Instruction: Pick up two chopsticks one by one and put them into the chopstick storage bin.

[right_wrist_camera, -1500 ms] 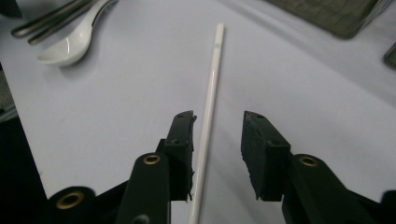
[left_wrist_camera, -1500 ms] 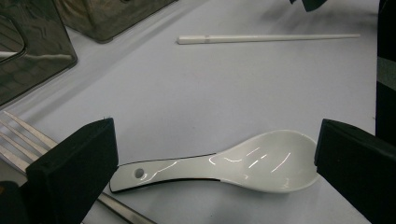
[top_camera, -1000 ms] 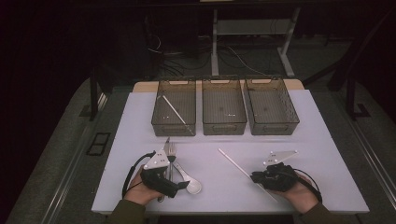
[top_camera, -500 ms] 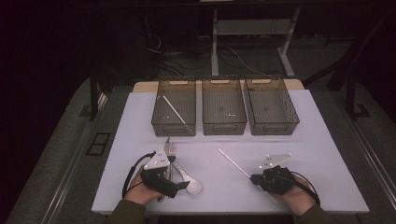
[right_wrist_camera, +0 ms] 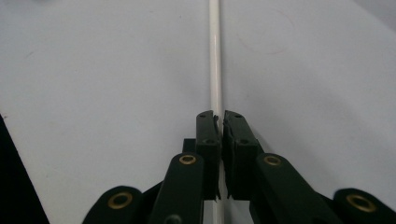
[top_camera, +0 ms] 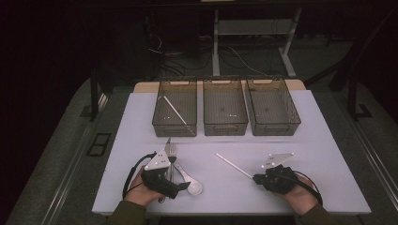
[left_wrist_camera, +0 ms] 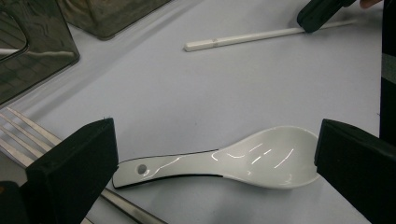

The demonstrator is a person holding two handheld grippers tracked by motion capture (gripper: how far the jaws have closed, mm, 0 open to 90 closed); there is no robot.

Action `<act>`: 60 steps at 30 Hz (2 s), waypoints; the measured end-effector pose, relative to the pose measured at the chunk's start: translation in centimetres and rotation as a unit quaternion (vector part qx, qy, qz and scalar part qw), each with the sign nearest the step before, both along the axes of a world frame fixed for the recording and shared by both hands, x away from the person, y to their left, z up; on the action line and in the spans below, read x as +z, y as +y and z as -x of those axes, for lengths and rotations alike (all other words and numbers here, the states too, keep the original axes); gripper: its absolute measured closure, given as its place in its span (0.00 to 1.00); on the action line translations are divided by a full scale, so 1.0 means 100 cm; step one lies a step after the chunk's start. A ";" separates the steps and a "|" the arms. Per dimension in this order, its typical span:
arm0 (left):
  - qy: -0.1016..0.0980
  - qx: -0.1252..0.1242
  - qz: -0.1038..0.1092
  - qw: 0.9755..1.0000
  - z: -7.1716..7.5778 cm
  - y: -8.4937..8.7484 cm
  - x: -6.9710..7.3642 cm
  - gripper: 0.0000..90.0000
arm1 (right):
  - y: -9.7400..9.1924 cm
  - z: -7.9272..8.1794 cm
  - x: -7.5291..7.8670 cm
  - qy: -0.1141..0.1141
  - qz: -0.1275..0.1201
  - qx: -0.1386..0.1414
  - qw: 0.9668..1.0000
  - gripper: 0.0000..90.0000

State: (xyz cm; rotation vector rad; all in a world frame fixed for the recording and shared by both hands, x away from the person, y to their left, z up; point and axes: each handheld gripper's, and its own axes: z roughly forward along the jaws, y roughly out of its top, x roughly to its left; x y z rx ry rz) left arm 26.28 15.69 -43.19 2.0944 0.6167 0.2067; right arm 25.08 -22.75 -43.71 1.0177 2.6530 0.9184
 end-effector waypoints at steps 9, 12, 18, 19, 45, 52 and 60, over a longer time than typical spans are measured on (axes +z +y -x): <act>-0.001 0.000 0.001 1.000 0.000 0.000 0.000 0.00 | -0.010 -0.003 0.011 0.002 -0.042 -0.004 0.999 0.95; -0.001 -0.001 -0.003 1.000 0.000 0.000 0.000 0.00 | -0.014 -0.004 0.015 0.001 -0.056 -0.002 0.998 0.95; 0.000 0.002 0.000 1.000 0.000 0.000 0.000 0.00 | -0.019 -0.005 0.022 -0.003 -0.080 -0.006 0.997 0.95; 0.000 0.002 0.000 1.000 0.000 0.000 0.000 0.00 | -0.020 -0.005 0.024 -0.005 -0.084 -0.006 0.996 0.95; 0.000 0.005 -0.002 1.000 0.000 0.000 0.000 0.00 | -0.021 -0.021 0.066 -0.063 -0.140 -0.009 0.988 0.95; 0.002 0.006 0.003 1.000 0.000 0.000 0.000 0.00 | -0.017 -0.032 0.080 -0.079 -0.157 -0.011 0.984 0.95; -0.001 0.005 0.003 1.000 0.000 0.000 0.000 0.00 | -0.007 -0.046 0.093 -0.095 -0.169 -0.015 0.981 0.95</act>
